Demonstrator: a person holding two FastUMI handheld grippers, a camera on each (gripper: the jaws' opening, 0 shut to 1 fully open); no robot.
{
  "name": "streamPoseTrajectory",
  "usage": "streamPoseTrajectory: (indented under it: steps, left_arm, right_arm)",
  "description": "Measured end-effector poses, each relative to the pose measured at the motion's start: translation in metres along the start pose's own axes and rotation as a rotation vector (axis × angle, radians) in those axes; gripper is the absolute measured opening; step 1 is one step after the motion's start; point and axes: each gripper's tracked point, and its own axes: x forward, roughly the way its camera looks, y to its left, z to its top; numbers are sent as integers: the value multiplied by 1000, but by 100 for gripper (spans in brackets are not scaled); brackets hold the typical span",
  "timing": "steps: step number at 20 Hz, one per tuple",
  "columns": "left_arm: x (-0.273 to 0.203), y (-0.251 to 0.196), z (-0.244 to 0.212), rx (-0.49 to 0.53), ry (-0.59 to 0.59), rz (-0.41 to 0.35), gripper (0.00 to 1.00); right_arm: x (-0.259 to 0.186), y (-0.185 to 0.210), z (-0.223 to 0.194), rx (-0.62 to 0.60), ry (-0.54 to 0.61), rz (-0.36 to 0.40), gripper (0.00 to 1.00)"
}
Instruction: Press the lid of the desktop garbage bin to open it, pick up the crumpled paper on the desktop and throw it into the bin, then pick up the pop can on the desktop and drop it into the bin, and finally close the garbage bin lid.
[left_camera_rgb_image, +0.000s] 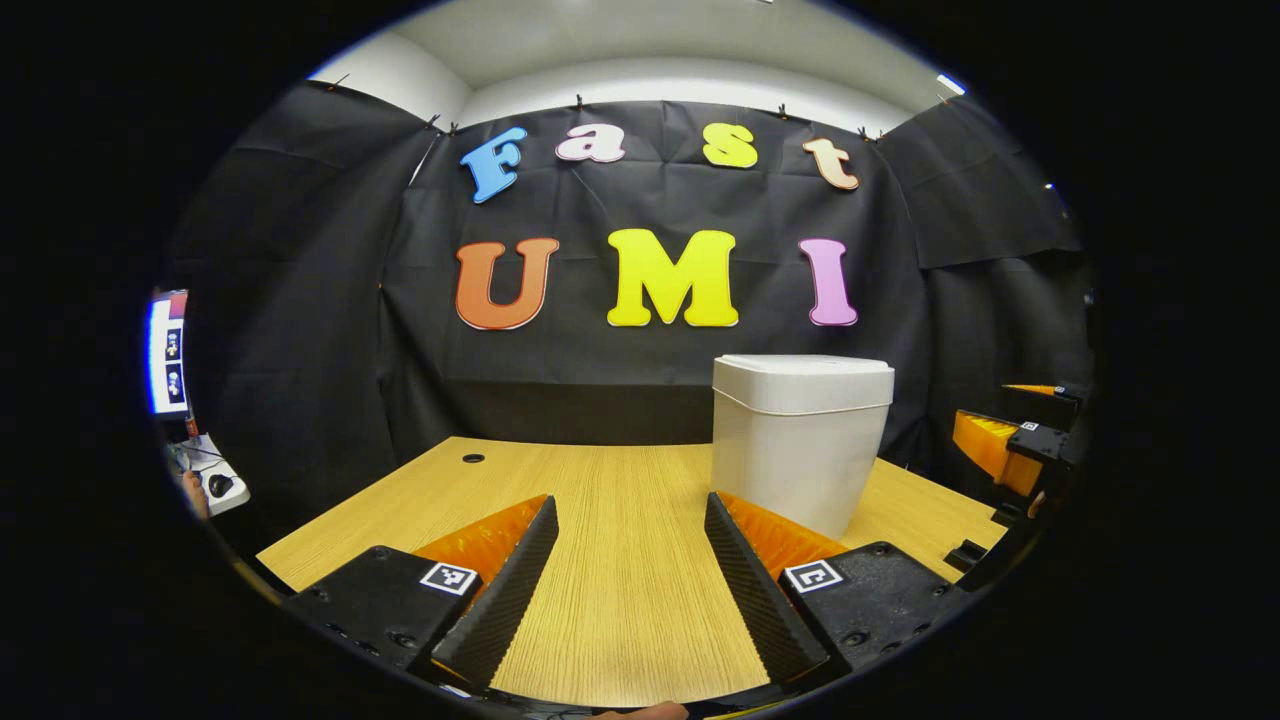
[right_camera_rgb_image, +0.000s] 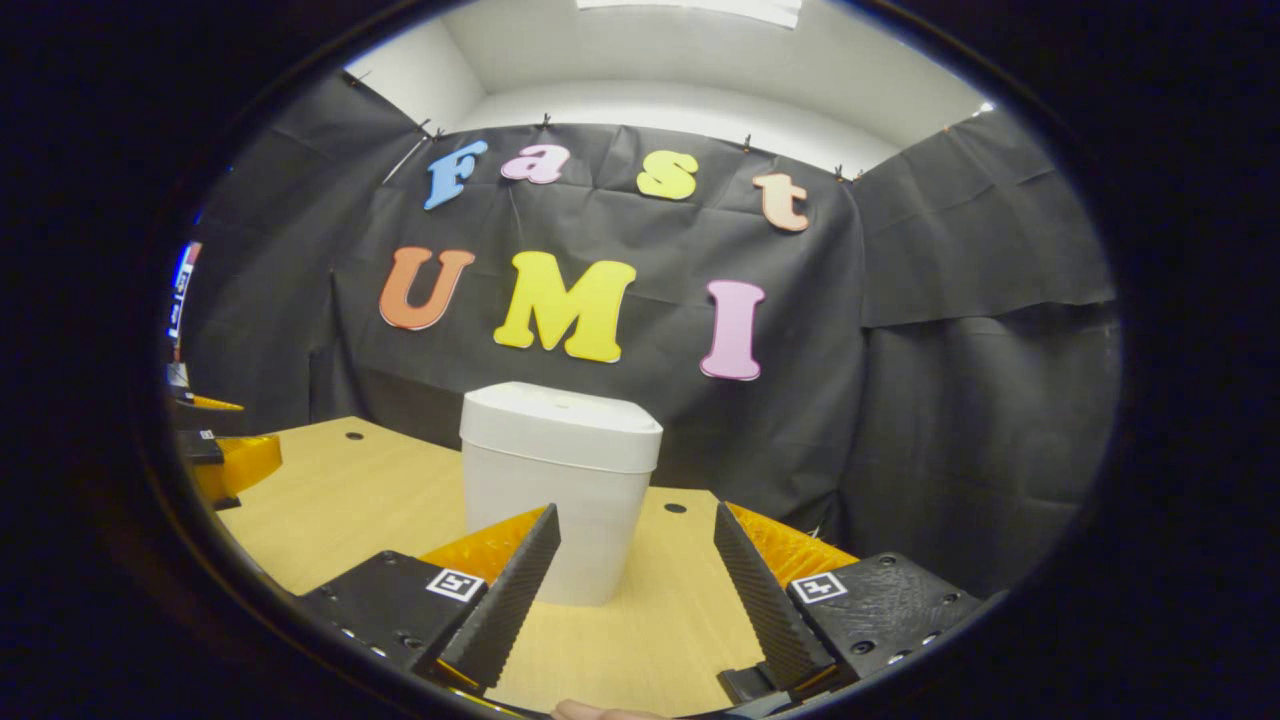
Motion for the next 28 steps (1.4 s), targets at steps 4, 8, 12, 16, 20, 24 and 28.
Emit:
streamPoseTrajectory:
  steps: [4,8,12,16,20,24,28]
  left_arm:
    - [-3,-1,3,8,-9,2,95]
    - [-4,-6,2,15,-6,-1,95]
    - [-4,-8,3,23,-11,-2,95]
    - [-5,-6,4,23,-10,8,95]
    - [-6,-6,4,20,-15,13,95]
    - [-3,-10,2,19,-4,7,95]
    - [-6,-12,5,30,-14,4,95]
  right_arm:
    - [1,0,-4,19,6,1,95]
    - [2,-6,-8,30,10,-15,95]
    - [2,-8,-11,29,6,-17,95]
    - [2,-7,-13,27,4,-16,95]
    - [0,-3,-17,28,19,-9,95]
    - [-3,-5,-15,32,8,-7,95]
    - [-4,-7,-17,53,16,-6,95]
